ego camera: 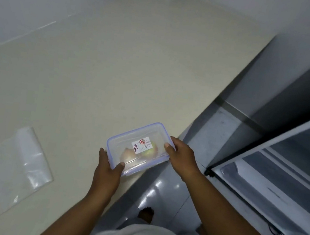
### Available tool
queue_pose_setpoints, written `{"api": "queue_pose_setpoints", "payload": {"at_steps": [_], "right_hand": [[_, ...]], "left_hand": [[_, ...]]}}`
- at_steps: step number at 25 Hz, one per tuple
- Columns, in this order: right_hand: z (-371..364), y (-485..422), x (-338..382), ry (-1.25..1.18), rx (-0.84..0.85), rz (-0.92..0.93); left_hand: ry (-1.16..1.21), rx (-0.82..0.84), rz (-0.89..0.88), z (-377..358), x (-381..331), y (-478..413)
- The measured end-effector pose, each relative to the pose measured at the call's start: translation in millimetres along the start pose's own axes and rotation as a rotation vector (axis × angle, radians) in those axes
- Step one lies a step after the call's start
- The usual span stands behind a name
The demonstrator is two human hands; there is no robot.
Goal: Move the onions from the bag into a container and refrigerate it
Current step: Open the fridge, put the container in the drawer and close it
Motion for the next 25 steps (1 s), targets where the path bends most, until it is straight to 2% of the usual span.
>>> {"api": "queue_pose_setpoints", "payload": {"at_steps": [4, 7, 12, 19, 25], "right_hand": [[83, 41, -34, -0.129, -0.194, 0.022], [156, 74, -70, -0.156, -0.352, -0.02], [268, 130, -155, -0.204, -0.649, -0.158], [375, 156, -282, -0.239, -0.939, -0.303], [454, 110, -383, -0.18, -1.047, -0.395]], "left_hand": [[-0.014, 0.153, -0.168, -63, -50, 16], [-0.058, 0.36, -0.291, -135, -88, 37], [-0.127, 0.7, -0.331, -276, -121, 73], [-0.237, 0.9, -0.236, -467, -129, 88], [-0.227, 0.927, -0.259, -603, -137, 75]]}}
Point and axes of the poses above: each hand's wrist, its own y-axis away from the middle knuckle, its own z-axis out of the back of the hand, x = y × z, the point moved 5 cm from there along -y, towards the middle knuckle, and after that the axes turned 7 degrees about -y, right-handed, at the moved point
